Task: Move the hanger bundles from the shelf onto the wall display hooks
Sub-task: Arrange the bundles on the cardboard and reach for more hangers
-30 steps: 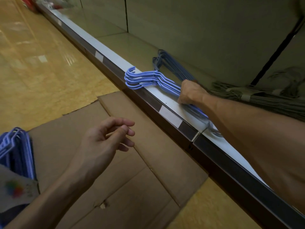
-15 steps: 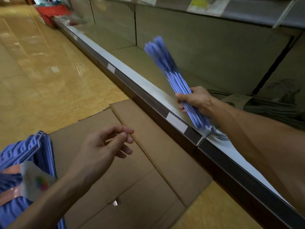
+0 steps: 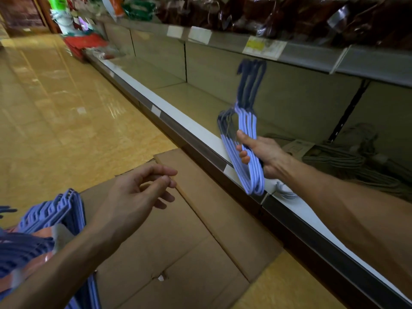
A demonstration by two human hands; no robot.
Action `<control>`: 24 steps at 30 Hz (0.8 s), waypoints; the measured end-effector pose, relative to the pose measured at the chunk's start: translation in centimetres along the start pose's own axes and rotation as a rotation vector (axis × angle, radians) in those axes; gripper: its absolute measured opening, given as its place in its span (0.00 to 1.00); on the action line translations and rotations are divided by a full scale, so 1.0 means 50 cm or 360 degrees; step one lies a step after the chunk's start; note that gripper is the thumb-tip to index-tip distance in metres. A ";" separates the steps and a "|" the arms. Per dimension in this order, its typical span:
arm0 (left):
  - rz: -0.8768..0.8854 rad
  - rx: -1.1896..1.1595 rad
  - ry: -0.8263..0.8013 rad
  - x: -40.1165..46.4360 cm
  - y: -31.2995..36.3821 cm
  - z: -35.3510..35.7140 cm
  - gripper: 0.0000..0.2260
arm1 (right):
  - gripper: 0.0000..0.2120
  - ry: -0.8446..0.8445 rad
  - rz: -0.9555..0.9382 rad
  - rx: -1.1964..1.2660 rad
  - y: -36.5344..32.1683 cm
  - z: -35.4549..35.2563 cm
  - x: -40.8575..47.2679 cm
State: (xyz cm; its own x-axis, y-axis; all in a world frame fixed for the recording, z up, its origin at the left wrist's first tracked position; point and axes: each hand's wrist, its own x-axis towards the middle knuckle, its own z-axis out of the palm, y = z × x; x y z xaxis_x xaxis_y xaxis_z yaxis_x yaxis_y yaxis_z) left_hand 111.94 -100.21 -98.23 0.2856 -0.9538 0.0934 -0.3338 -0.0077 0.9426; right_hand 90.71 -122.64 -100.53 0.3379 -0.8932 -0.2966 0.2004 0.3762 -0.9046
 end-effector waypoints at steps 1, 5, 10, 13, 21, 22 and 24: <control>0.0014 0.0007 0.0020 0.001 0.009 -0.003 0.08 | 0.15 -0.0031 -0.0002 -0.0081 0.003 0.005 -0.011; 0.0055 0.0008 0.0128 0.006 0.052 -0.017 0.07 | 0.17 -0.0187 -0.0005 -0.0243 0.029 0.046 -0.074; 0.0083 0.0009 0.0291 0.003 0.091 -0.053 0.14 | 0.19 -0.0492 0.0076 -0.0239 0.082 0.104 -0.190; 0.0149 0.0025 0.0314 0.000 0.105 -0.068 0.22 | 0.18 -0.0693 0.0138 -0.0264 0.104 0.134 -0.259; 0.0253 -0.0038 0.0545 -0.014 0.125 -0.112 0.11 | 0.22 -0.1019 0.0190 -0.0402 0.158 0.207 -0.353; 0.0258 -0.0055 0.0585 -0.016 0.124 -0.120 0.09 | 0.23 -0.1037 0.0202 -0.0412 0.164 0.212 -0.358; 0.0260 -0.0053 0.0619 -0.023 0.122 -0.136 0.06 | 0.22 -0.1075 0.0238 -0.0423 0.174 0.222 -0.368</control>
State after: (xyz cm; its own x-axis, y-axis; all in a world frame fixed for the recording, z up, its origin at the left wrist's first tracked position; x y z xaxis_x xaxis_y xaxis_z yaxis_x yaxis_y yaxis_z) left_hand 115.68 -97.14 -90.39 0.5509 -0.7573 0.3506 -0.3757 0.1502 0.9145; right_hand 96.45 -100.21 -99.53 0.8536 -0.4587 -0.2469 -0.0925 0.3331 -0.9384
